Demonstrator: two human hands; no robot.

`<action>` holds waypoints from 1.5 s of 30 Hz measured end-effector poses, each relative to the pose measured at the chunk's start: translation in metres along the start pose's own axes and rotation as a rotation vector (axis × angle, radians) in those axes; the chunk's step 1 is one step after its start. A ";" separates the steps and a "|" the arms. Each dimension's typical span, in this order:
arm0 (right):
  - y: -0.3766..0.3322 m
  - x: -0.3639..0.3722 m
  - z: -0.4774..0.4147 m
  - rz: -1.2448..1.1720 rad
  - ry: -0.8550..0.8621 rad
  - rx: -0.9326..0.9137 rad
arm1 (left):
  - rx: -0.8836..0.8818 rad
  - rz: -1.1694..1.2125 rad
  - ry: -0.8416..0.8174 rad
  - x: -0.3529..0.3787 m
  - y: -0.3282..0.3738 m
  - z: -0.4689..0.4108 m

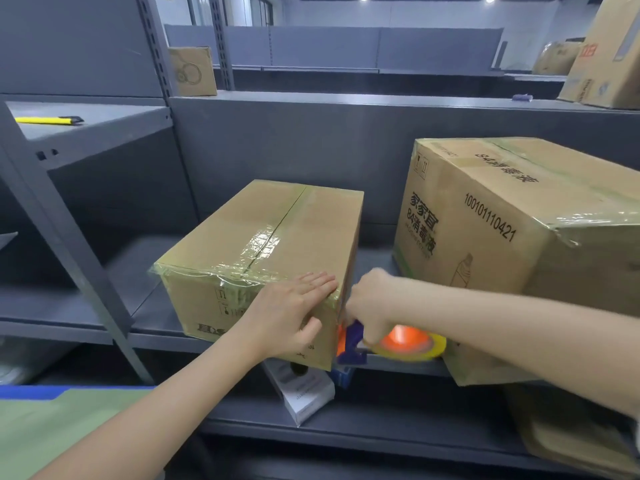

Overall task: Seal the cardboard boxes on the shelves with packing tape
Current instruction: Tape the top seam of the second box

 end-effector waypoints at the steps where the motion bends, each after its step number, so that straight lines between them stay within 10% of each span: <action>1: -0.003 0.009 -0.002 -0.048 -0.037 0.011 | 0.007 -0.008 0.005 -0.001 0.000 0.000; 12: 0.067 -0.019 0.039 -0.234 0.082 0.182 | 0.054 -0.012 0.035 0.000 -0.003 0.001; 24: 0.107 -0.107 0.065 -0.086 0.647 0.479 | 0.119 -0.175 0.129 -0.019 -0.039 0.008; 45: 0.068 -0.094 -0.025 0.012 0.979 0.367 | 0.181 -0.154 0.434 -0.011 -0.037 -0.003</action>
Point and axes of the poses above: each hand's wrist, its own z-axis away from the middle knuckle, its own x-axis out of the palm, y = z × x, the point moved 10 cm from there along -z, towards the middle knuckle, and after that the axes turned 1 degree about y, right-handed, at the moved point
